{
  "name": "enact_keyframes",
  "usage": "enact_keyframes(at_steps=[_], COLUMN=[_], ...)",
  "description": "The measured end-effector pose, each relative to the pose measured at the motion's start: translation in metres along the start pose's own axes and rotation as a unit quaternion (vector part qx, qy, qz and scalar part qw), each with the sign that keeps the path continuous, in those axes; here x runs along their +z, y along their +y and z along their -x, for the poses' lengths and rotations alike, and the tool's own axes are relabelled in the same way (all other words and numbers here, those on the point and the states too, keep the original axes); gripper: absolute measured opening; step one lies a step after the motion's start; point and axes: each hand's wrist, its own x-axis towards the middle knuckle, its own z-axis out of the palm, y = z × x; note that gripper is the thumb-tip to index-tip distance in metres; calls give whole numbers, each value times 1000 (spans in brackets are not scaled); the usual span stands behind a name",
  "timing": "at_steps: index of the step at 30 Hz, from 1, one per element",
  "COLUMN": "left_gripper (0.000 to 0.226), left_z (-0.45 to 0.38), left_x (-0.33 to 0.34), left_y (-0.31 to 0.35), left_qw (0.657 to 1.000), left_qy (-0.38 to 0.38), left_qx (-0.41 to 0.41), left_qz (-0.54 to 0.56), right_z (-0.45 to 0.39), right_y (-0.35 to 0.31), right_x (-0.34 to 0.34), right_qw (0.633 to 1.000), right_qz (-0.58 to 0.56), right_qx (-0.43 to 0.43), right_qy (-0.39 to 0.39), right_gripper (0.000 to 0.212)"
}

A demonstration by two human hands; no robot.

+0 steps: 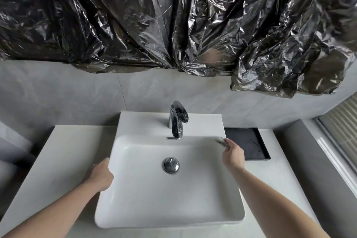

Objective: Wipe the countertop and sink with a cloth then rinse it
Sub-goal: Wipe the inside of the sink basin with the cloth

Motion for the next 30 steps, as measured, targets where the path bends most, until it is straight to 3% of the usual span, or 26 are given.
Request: enact_keyframes(at_steps=[5,7,10,14,18,21,25,28,30], left_gripper=[68,74,67,58,55,55,55,55,55], left_z=[-7,1,16,16,17,18,20,22,22], left_x=[17,21,27,45,51,51,50,50,51], left_y=[-10,-8,-3,-13,-10,-8,-5,-5,-4], left_qw=[997,995,992,981,974,974,972,971,970], left_qy=[4,-2,27,80,95,95,103,99,100], left_qx=[-14,-30,-23,-18,-26,-33,-31,-40,-41], left_qz=[77,93,120,178,202,203,208,213,217], right_z=[-48,-54,-47,-8,-17,-43,-65,-58,-48], right_y=[-39,-57,-71,-93,-63,-37,-11,7,12], right_x=[17,37,81,105,92,59,13,2,3], right_qw=[1000,999,988,970,944,961,971,973,984], right_qz=[-9,-12,28,43,108,137,191,210,160], right_qx=[24,-27,-142,-228,-281,-207,-103,-11,31], right_qy=[-9,-28,-60,-67,-133,-123,-105,-98,-75], right_gripper=[52,49,49,47,74,83,78,46,40])
